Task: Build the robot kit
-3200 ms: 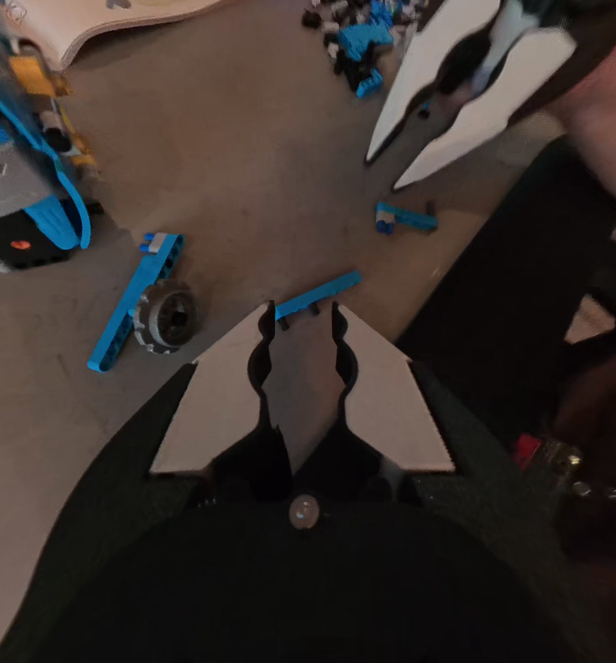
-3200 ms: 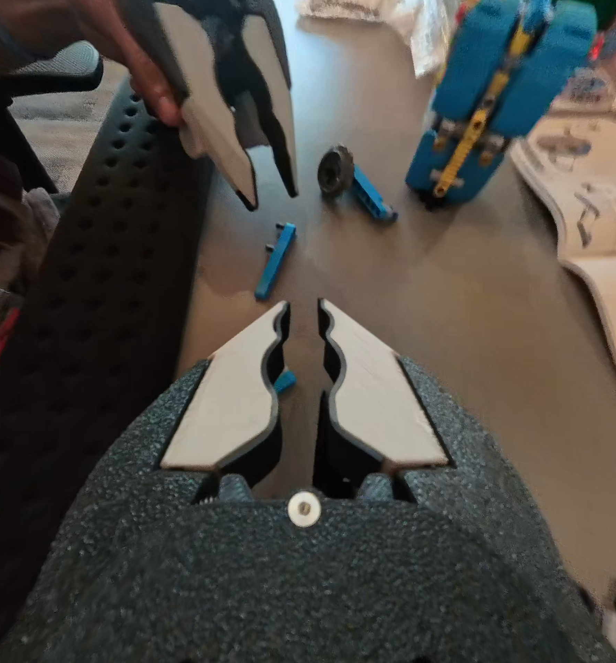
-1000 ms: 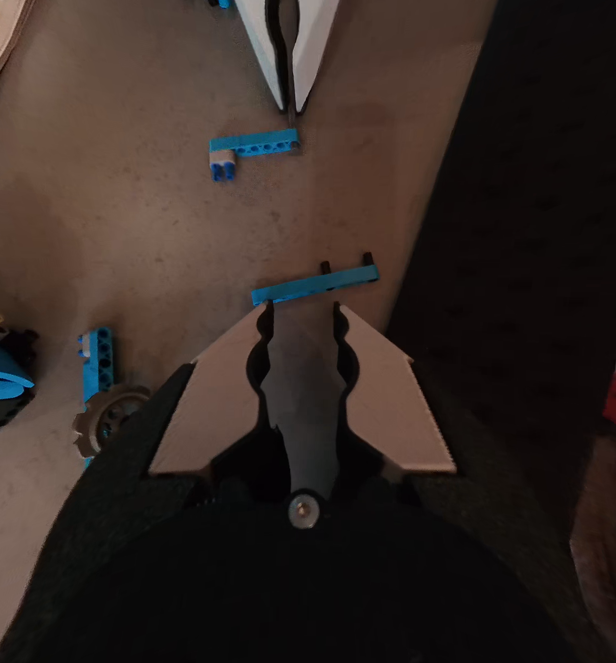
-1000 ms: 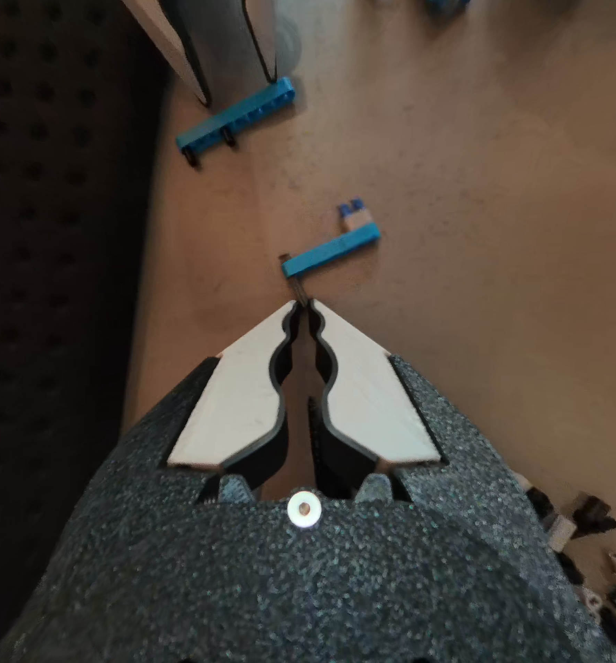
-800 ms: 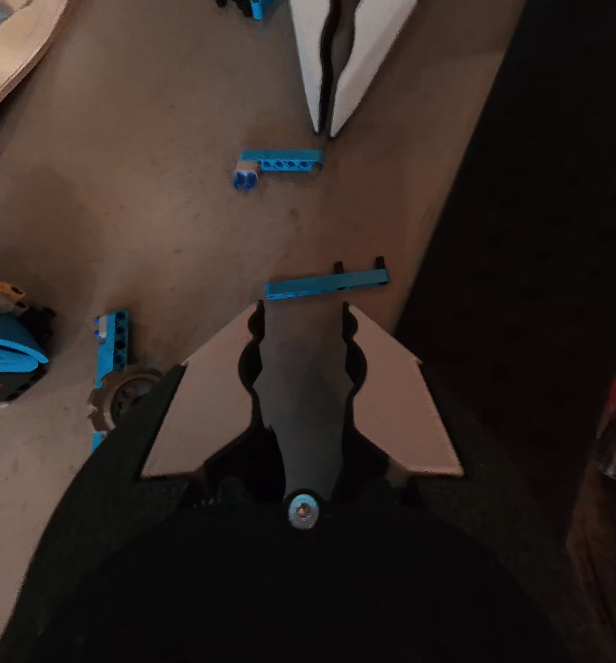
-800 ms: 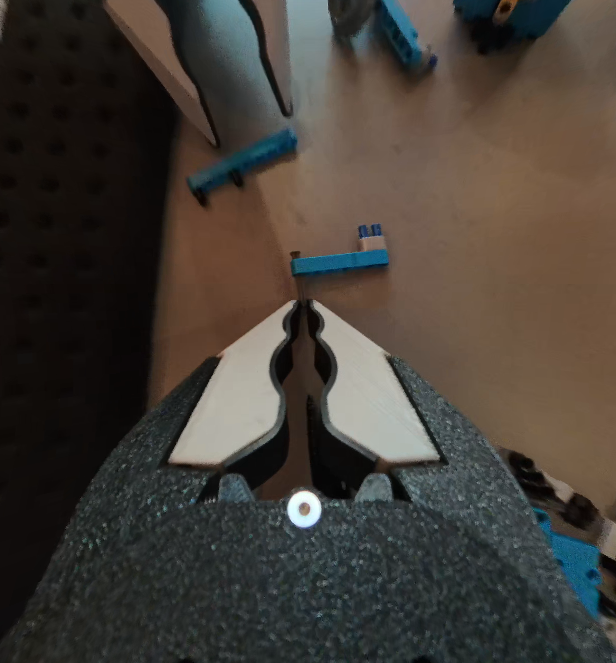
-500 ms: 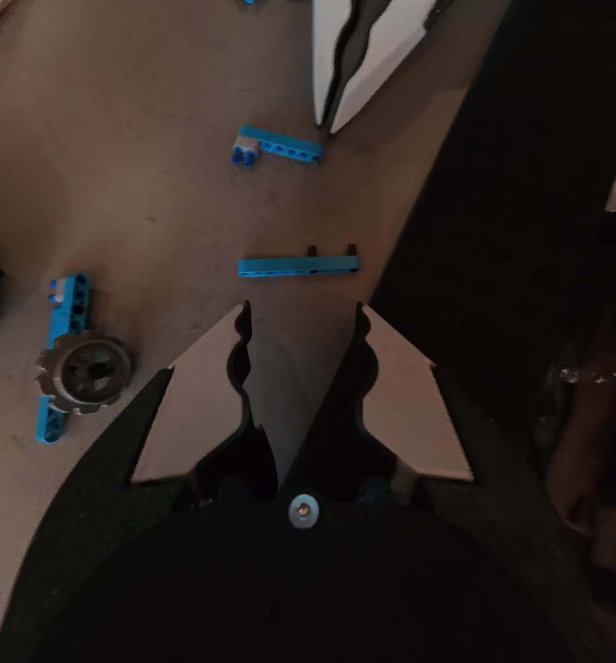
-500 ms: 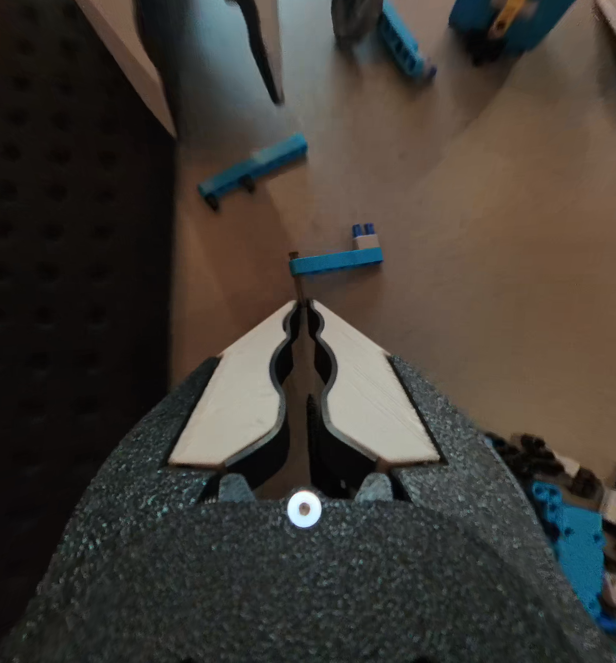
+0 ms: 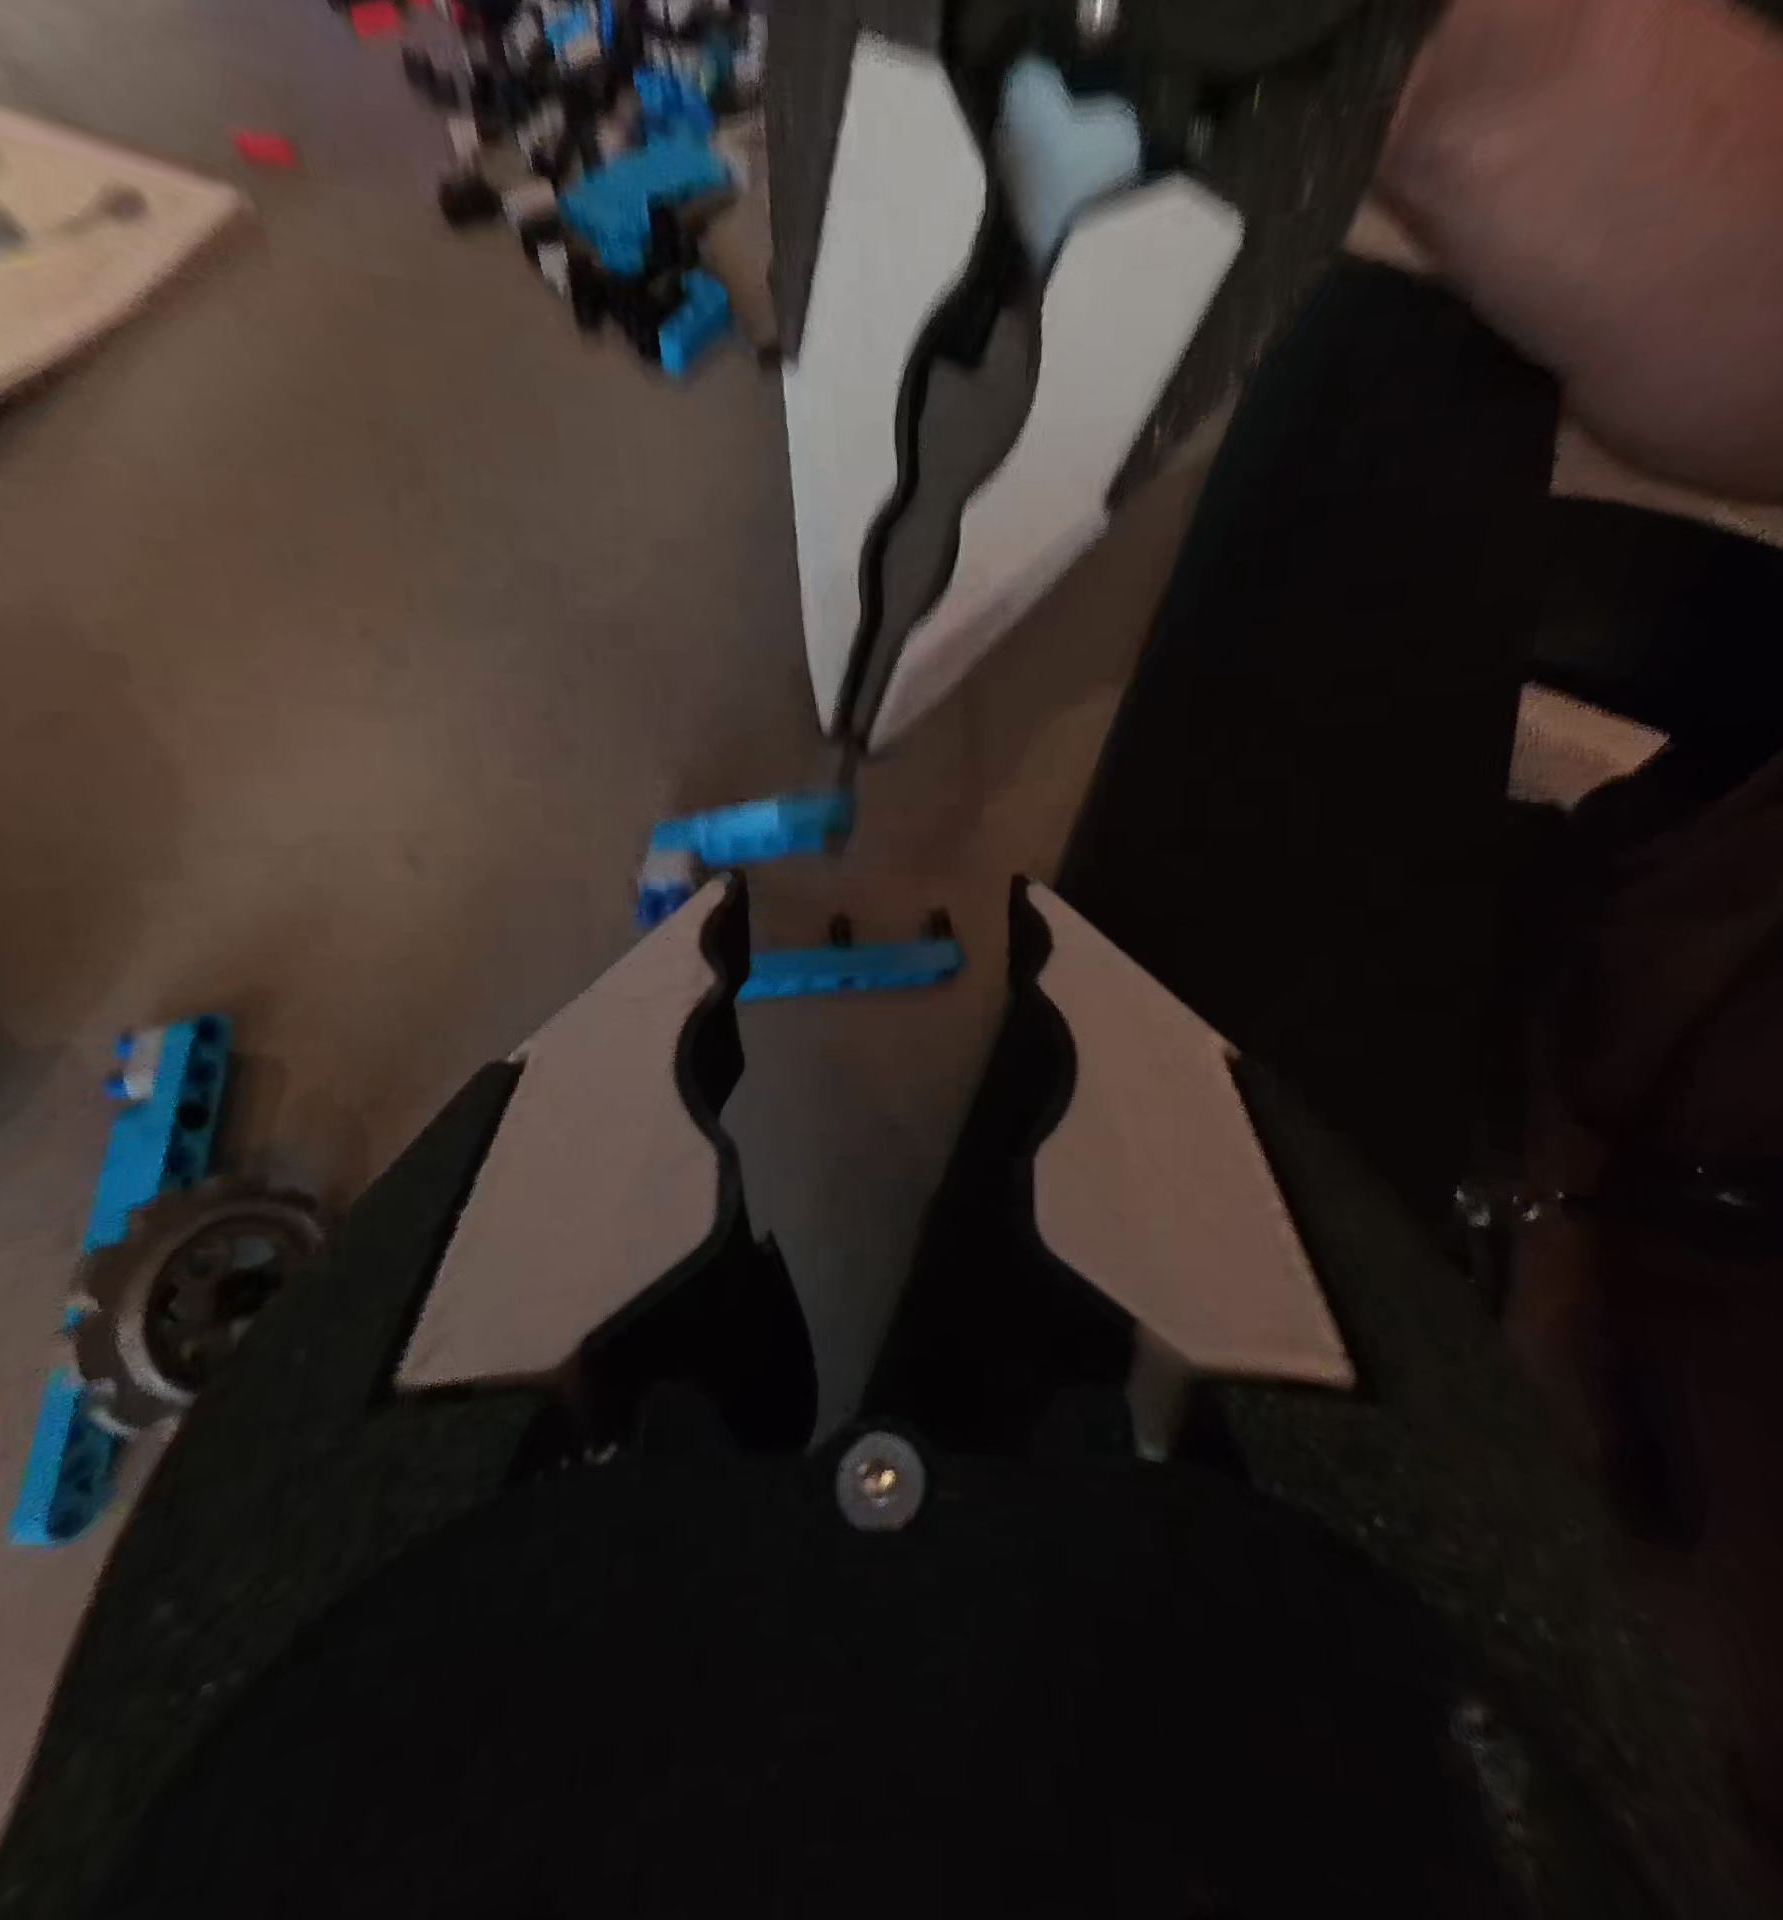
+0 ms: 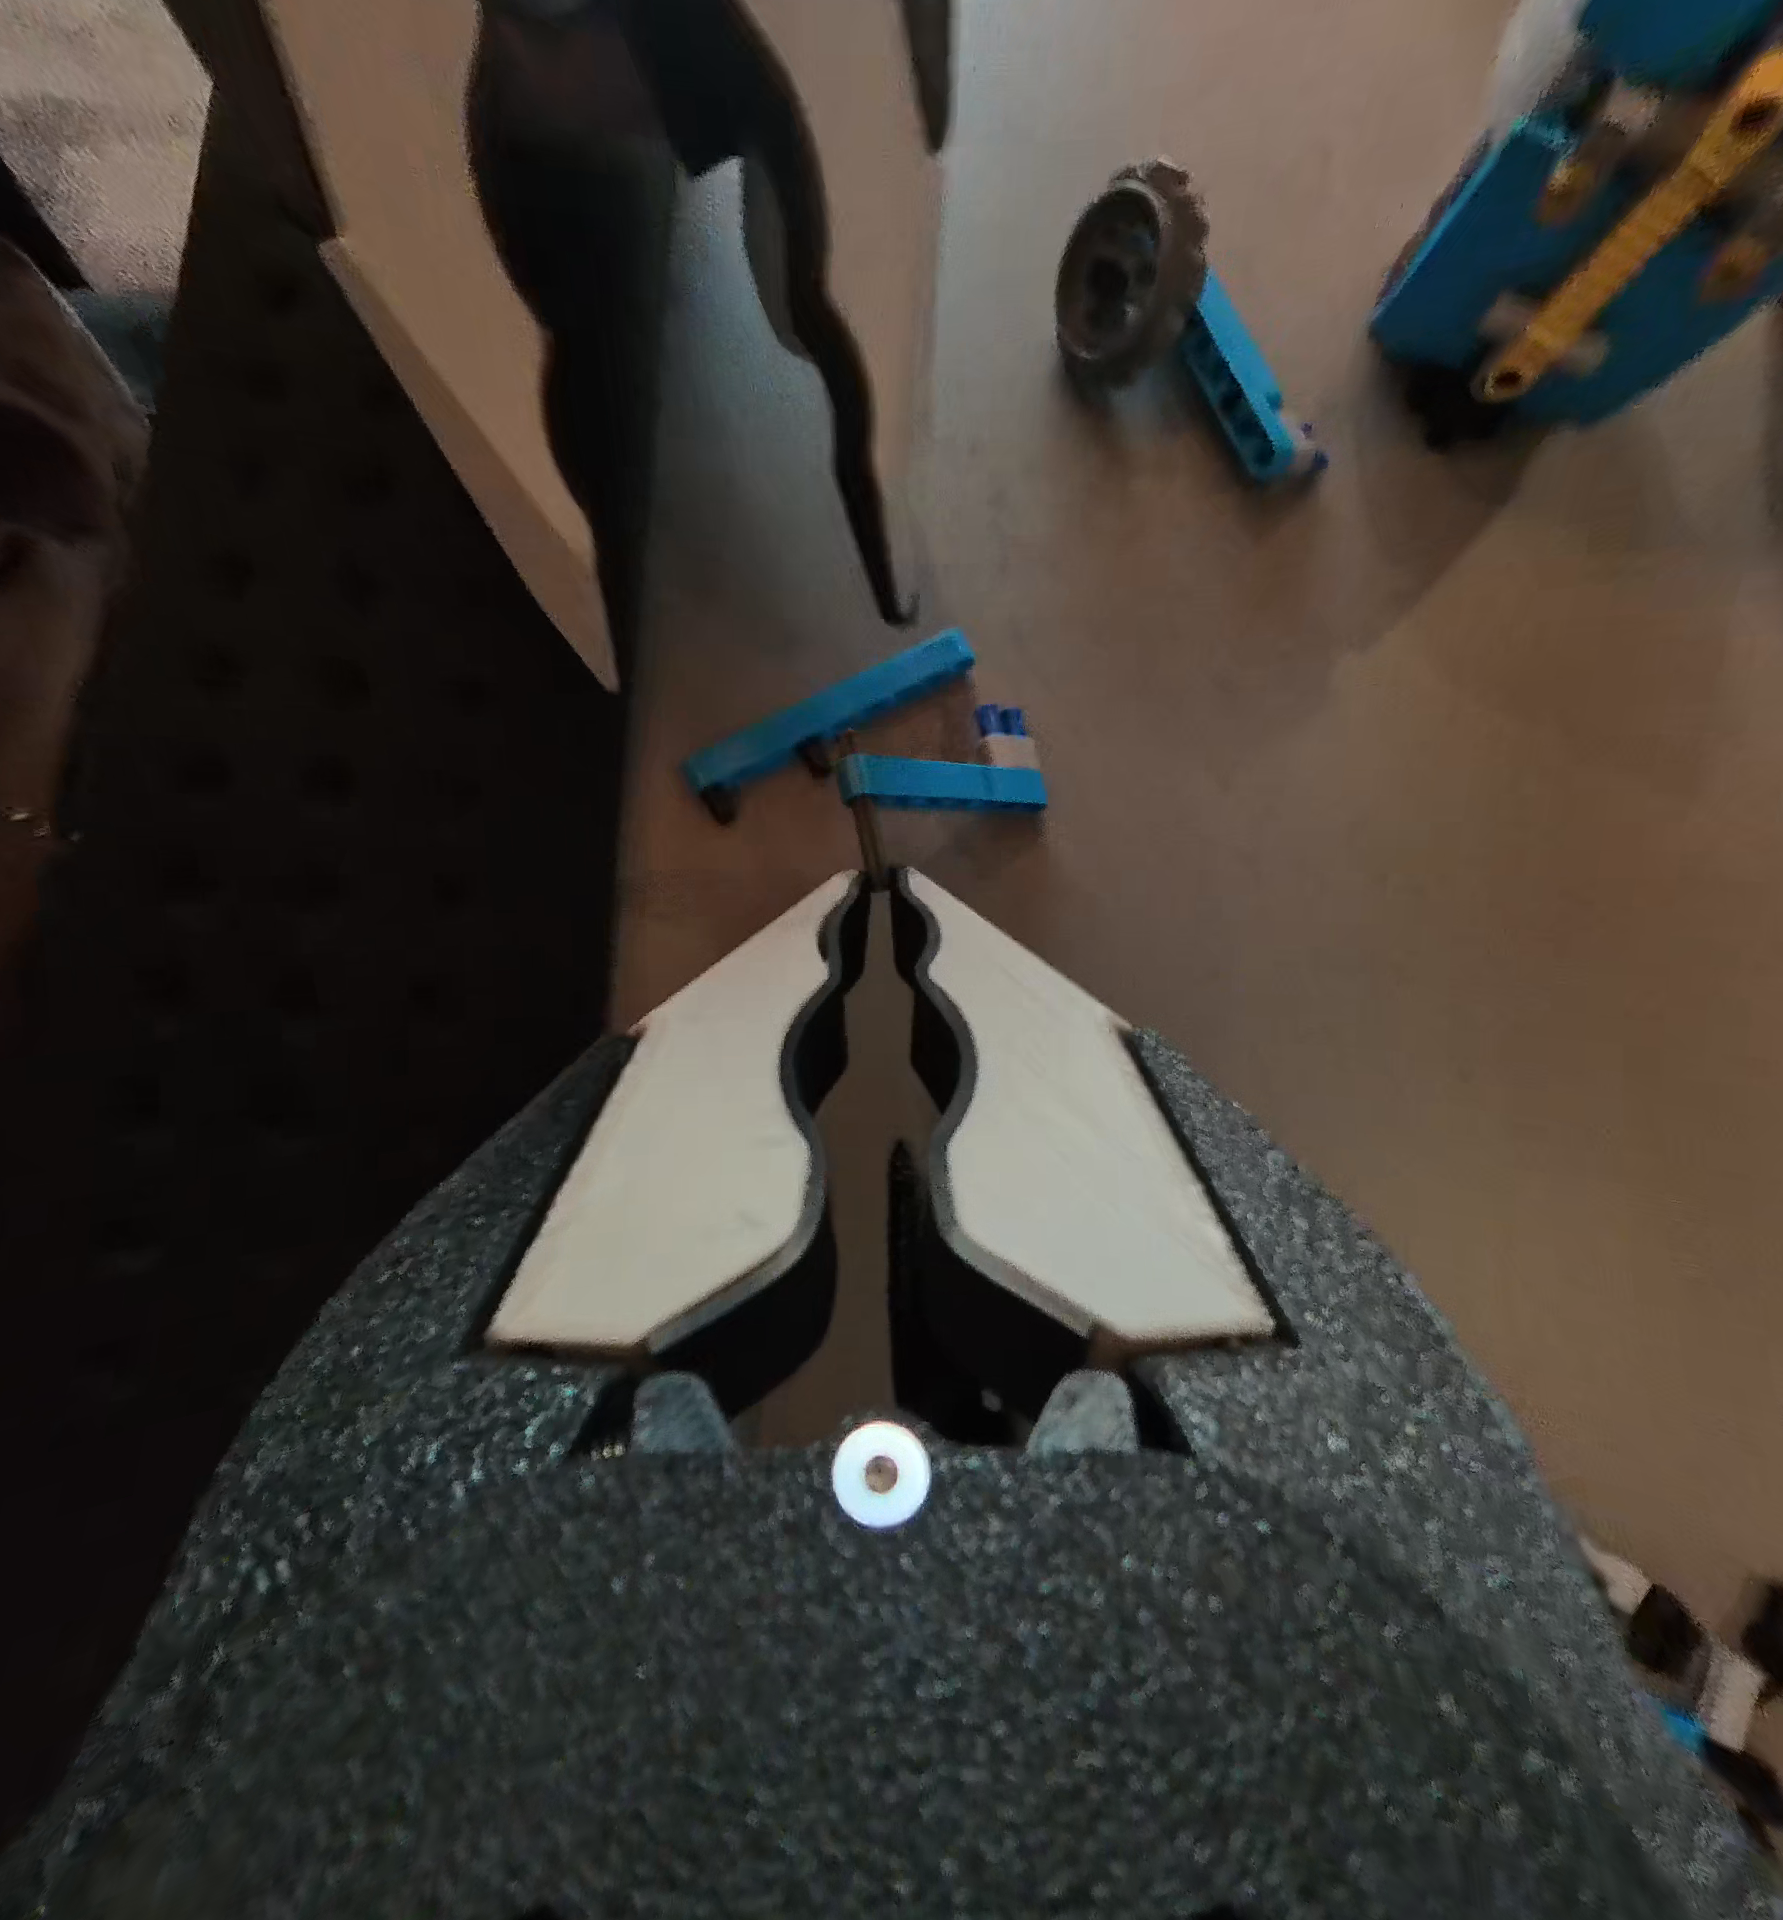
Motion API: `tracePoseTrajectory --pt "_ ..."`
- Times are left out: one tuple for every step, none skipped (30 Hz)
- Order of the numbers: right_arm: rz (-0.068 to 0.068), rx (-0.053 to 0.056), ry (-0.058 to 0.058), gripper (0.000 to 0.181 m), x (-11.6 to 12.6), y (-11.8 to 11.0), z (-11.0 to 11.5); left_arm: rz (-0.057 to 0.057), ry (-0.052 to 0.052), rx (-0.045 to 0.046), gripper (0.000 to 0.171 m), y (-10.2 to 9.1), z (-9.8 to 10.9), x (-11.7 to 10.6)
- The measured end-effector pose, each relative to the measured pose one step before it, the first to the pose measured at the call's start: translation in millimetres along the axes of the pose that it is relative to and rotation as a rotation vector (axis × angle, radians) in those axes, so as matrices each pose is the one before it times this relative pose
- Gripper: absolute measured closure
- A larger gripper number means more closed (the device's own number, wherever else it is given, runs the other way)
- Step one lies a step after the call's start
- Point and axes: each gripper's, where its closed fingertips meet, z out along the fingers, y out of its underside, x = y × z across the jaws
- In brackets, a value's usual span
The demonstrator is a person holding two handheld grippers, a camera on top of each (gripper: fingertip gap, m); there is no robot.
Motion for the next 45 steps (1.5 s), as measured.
tracePoseTrajectory --pt "-0.0233 -0.0004 0.0131 0.177 -1.13 -2.99 1.51 0.0109 -0.0038 0.03512 0.122 -8.67 1.01 -0.17" --pt "-0.0060 -0.0013 -0.0003 0.177 -1.52 -1.24 0.97 0.0156 -0.0027 0.01872 0.124 -5.81 2.26 -0.09" --pt "0.0055 0.0008 -0.0066 0.177 -1.27 -0.06 0.67 0.0163 0.0006 -0.00349 0.130 -1.65 3.85 -0.08" --pt "0.0092 0.0045 -0.0035 0.177 -0.27 0.35 0.46 0.0144 0.0118 -0.02213 0.130 1.75 4.51 1.56" --pt "0.0093 0.0035 -0.0032 0.177 -0.39 1.29 0.46 0.0135 0.0110 -0.02935 0.130 2.82 4.55 1.62" --pt "0.0078 0.0067 -0.0060 0.177 -1.29 0.79 0.28 0.0179 -0.0077 -0.02404 0.132 2.06 3.92 -0.51" --pt "0.0043 0.0172 -0.0096 0.177 -2.35 -0.95 -0.16 0.0231 -0.0130 -0.01976 0.139 1.52 3.31 -0.78" --pt "0.0050 0.0203 -0.0145 0.177 -2.94 -1.54 -0.12 0.0224 -0.0137 -0.02105 0.145 2.10 3.27 -0.67" --pt "0.0075 0.0112 -0.0121 0.177 -1.80 -0.15 0.22 0.0197 -0.0218 -0.02281 0.150 2.66 3.10 -1.88" --pt "0.0055 -0.0001 0.0009 0.177 0.79 1.72 0.00 0.0212 -0.0265 -0.01866 0.154 2.64 2.35 -2.45" --pt "0.0033 -0.0064 0.0038 0.177 1.65 3.14 -0.29 0.0203 -0.0239 -0.00706 0.155 1.20 0.76 -2.19" --pt "0.0061 -0.0019 0.0046 0.177 2.06 2.93 -0.64 0.0108 -0.0116 0.00698 0.155 -0.79 -0.33 -0.99" --pt "0.0113 0.0181 -0.0098 0.177 0.22 0.25 -1.22 0.0027 0.0002 0.01536 0.157 -2.18 -1.02 0.06" --pt "0.0159 0.0207 -0.0158 0.177 -0.52 -0.47 -1.59 0.0028 0.0031 0.01618 0.158 -2.38 -0.89 0.42" --pt "0.0139 0.0166 -0.0168 0.177 -0.60 0.04 -1.84 0.0027 0.0049 0.01171 0.158 -1.70 -0.36 0.54" --pt "0.0076 0.0155 -0.0094 0.177 0.25 -0.12 -2.40 -0.0004 0.0080 0.00667 0.158 -0.98 -0.06 0.87" --pt "0.0059 0.0147 -0.0037 0.177 0.73 -0.37 -2.40 -0.0027 0.0074 0.00577 0.158 -0.89 0.12 0.49" --pt "0.0048 0.0110 -0.0019 0.177 0.58 -0.09 -1.81 -0.0025 0.0046 0.00439 0.158 -0.80 0.16 -0.01" --pt "0.0007 0.0016 0.0052 0.177 1.18 1.39 -0.92 -0.0026 0.0015 -0.00230 0.158 0.21 0.56 -0.51" --pt "-0.0028 -0.0134 0.0168 0.181 2.58 3.87 -0.39 -0.0045 -0.0102 -0.01027 0.156 1.60 0.65 -2.60" --pt "-0.0072 -0.0267 0.0291 0.181 4.75 6.38 0.09 -0.0052 -0.0172 -0.00799 0.148 1.99 0.17 -4.02" --pt "-0.0011 -0.0238 0.0210 0.181 3.69 6.13 0.61 -0.0079 -0.0120 -0.00045 0.142 1.24 -0.81 -3.45" --pt "0.0061 -0.0105 -0.0007 0.181 0.30 3.63 0.44 -0.0124 -0.0046 0.00266 0.139 0.71 -1.80 -2.63" --pt "0.0054 -0.0027 -0.0056 0.181 -1.14 1.91 0.24 -0.0134 -0.0022 0.00168 0.136 0.85 -2.86 -2.11" --pt "-0.0013 -0.0068 0.0061 0.181 0.23 1.97 0.38 -0.0123 -0.0046 0.00280 0.135 1.09 -3.95 -2.24" --pt "-0.0066 -0.0104 0.0153 0.181 1.57 2.25 0.47 -0.0126 -0.0014 0.00379 0.134 1.32 -4.41 -1.39" --pt "-0.0062 -0.0071 0.0154 0.181 1.97 1.63 0.40 -0.0127 0.0081 -0.00182 0.133 2.65 -4.46 0.23" --pt "-0.0022 -0.0018 0.0092 0.181 1.46 0.63 0.06 -0.0093 0.0118 -0.01343 0.133 4.48 -4.19 0.89" --pt "0.0024 0.0066 0.0025 0.181 0.75 -1.26 -0.05 -0.0031 0.0069 -0.02102 0.133 5.69 -3.64 0.46" --pt "0.0030 0.0154 -0.0042 0.178 -0.18 -3.32 0.23 0.0025 0.0072 -0.01937 0.133 5.39 -2.75 0.71" --pt "-0.0005 0.0190 -0.0106 0.173 -1.42 -4.60 0.96 0.0079 0.0073 -0.01587 0.133 4.47 -1.36 0.62" --pt "-0.0018 0.0143 -0.0148 0.169 -2.30 -4.33 2.23 0.0123 -0.0018 -0.01053 0.133 2.78 -0.11 -0.89" --pt "-0.0019 0.0065 -0.0139 0.164 -2.21 -3.63 3.48 0.0174 -0.0030 -0.00899 0.133 1.92 1.09 -1.42" --pt "-0.0074 -0.0030 -0.0132 0.160 -2.12 -2.29 4.35 0.0281 0.0060 -0.01338 0.133 1.87 1.79 0.29" --pt "-0.0125 -0.0104 -0.0045 0.156 -0.58 -0.90 4.59 0.0405 0.0087 -0.01210 0.134 1.16 2.21 1.19" --pt "-0.0153 -0.0124 -0.0016 0.155 0.02 -0.39 4.41 0.0481 0.0085 -0.00917 0.135 0.52 2.57 1.21" --pt "-0.0152 -0.0089 -0.0052 0.155 -0.31 -0.75 3.85 0.0498 0.0147 -0.01141 0.139 0.90 2.48 1.88" --pt "-0.0124 -0.0064 -0.0109 0.156 -0.98 -0.95 3.39 0.0476 0.0241 -0.01378 0.146 1.09 2.04 3.25" --pt "-0.0077 -0.0037 -0.0082 0.157 -0.24 -0.81 3.02 0.0404 0.0260 -0.00884 0.146 0.15 1.65 3.56" --pt "-0.0024 0.0035 -0.0152 0.161 -0.99 -1.36 1.63 0.0279 0.0181 0.00307 0.146 -1.66 1.32 2.21" --pt "0.0066 -0.0004 -0.0069 0.166 0.37 0.20 0.90 0.0137 0.0181 0.01023 0.145 -2.29 1.54 1.57" --pt "0.0128 0.0049 -0.0221 0.169 -1.69 0.42 -0.21 0.0025 0.0211 0.01173 0.144 -2.26 1.61 1.83" --pt "0.0242 0.0080 -0.0111 0.171 0.23 0.72 -0.62 -0.0026 0.0172 0.00754 0.143 -2.10 1.24 1.14" --pt "0.0212 0.0048 -0.0094 0.174 0.60 1.39 -1.47 -0.0044 0.0123 0.00128 0.143 -1.35 0.76 0.64" --pt "0.0162 -0.0009 -0.0009 0.174 1.13 1.69 -1.89 -0.0060 0.0032 -0.00338 0.143 -0.60 0.33 -0.38"
